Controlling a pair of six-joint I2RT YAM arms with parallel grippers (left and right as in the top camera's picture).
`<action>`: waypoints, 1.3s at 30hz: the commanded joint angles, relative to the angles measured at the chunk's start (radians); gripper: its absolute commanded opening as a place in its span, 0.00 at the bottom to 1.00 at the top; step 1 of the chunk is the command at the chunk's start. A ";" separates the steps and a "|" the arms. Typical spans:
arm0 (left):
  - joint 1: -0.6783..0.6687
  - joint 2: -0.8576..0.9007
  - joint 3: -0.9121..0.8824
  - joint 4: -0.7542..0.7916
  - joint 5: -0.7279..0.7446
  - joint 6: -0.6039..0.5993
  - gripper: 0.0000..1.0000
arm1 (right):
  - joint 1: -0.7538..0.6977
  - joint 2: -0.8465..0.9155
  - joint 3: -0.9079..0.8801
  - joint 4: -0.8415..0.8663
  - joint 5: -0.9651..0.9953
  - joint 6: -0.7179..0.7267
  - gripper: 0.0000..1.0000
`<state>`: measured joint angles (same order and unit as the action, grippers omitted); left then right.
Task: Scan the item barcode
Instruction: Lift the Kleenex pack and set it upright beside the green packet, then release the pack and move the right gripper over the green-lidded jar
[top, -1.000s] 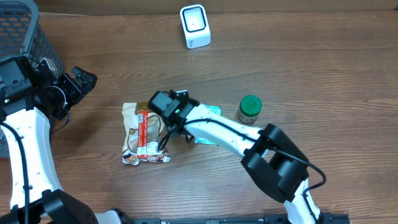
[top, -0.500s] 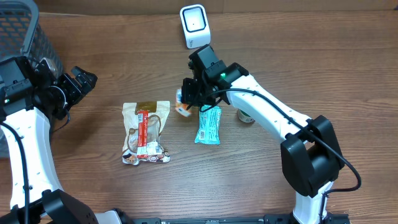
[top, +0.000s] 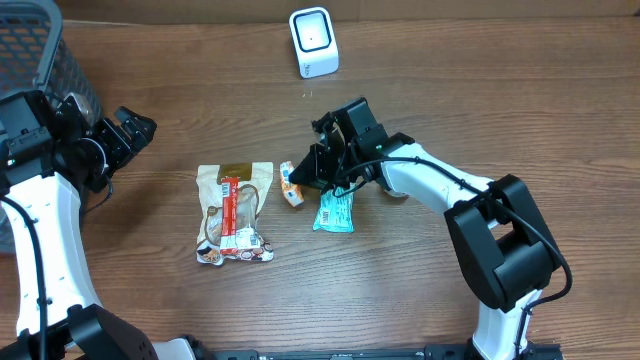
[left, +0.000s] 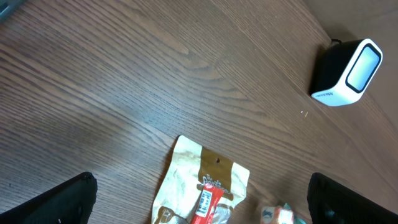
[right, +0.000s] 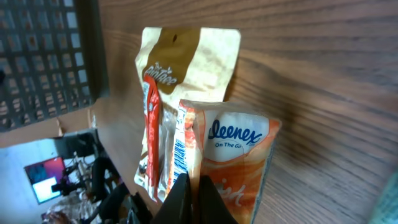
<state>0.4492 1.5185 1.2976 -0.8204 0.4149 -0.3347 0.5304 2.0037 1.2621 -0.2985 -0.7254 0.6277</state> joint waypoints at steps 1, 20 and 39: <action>0.001 -0.018 0.006 0.003 -0.007 -0.005 1.00 | 0.001 -0.016 -0.045 0.026 0.018 0.001 0.04; 0.001 -0.018 0.006 0.003 -0.007 -0.005 1.00 | 0.002 -0.018 -0.175 0.215 0.051 0.037 0.25; 0.001 -0.018 0.006 0.003 -0.007 -0.006 0.99 | -0.005 -0.196 -0.151 0.040 0.202 -0.016 0.38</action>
<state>0.4492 1.5185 1.2976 -0.8204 0.4145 -0.3347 0.5304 1.8591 1.0954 -0.2260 -0.5594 0.6456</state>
